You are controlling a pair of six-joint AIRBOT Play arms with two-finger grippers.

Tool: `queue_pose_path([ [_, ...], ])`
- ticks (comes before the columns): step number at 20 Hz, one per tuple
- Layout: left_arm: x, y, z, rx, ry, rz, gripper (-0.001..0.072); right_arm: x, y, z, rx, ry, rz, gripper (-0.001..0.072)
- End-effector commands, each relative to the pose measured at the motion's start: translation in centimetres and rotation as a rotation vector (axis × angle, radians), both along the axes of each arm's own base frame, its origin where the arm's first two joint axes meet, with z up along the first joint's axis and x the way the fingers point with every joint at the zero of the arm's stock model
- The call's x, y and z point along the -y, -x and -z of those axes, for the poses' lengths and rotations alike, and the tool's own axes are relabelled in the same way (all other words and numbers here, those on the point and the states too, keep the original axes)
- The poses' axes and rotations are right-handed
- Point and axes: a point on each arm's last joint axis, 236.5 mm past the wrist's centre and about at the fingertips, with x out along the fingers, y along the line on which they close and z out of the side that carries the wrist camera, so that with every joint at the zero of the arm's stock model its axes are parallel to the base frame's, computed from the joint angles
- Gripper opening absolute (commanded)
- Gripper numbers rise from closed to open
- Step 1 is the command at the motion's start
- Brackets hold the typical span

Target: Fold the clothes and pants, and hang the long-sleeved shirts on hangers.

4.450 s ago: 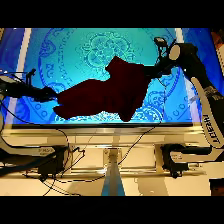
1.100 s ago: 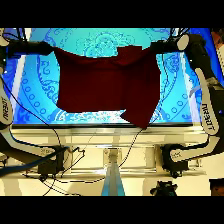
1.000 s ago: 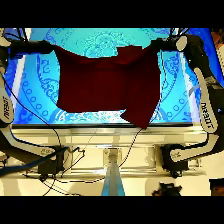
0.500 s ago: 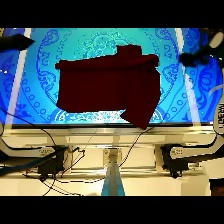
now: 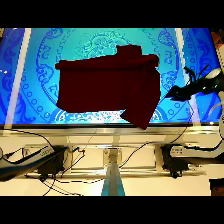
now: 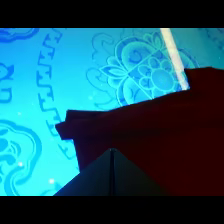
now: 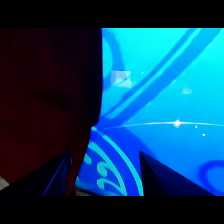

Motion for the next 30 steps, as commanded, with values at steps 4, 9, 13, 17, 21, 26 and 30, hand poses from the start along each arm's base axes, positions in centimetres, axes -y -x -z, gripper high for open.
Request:
queue_pose_path([
  [4,0.8,2.7,0.7,-0.095,0.031,0.028,0.0479,-2.7,-1.3,4.1,0.076,-0.124,0.211,0.0441],
  [9,-3.4,5.3,6.7,-0.343,-0.059,-0.125,0.0541,-3.6,-2.7,3.1,0.138,-0.185,0.224,0.0304],
  [13,-2.5,10.1,17.3,-0.663,0.105,-0.18,0.0541,-3.9,-2.3,3.0,0.128,-0.196,0.205,0.0018],
  [17,2.2,16.1,27.3,-0.905,0.261,-0.151,0.0542,-3.8,-2.1,3.2,0.123,-0.188,0.193,0.0018],
  [21,3.8,17.5,32.9,-0.869,0.26,-0.161,0.0538,-3.9,-2.0,3.1,0.121,-0.19,0.192,0.0018],
  [26,3.4,13.9,32.8,-0.666,0.226,-0.133,0.0537,-3.8,-2.1,3.2,0.125,-0.184,0.196,0.0018],
  [30,5.4,11.7,32.5,-0.557,0.253,-0.02,0.0528,-3.7,-2.2,3.2,0.126,-0.183,0.198,0.0018],
])
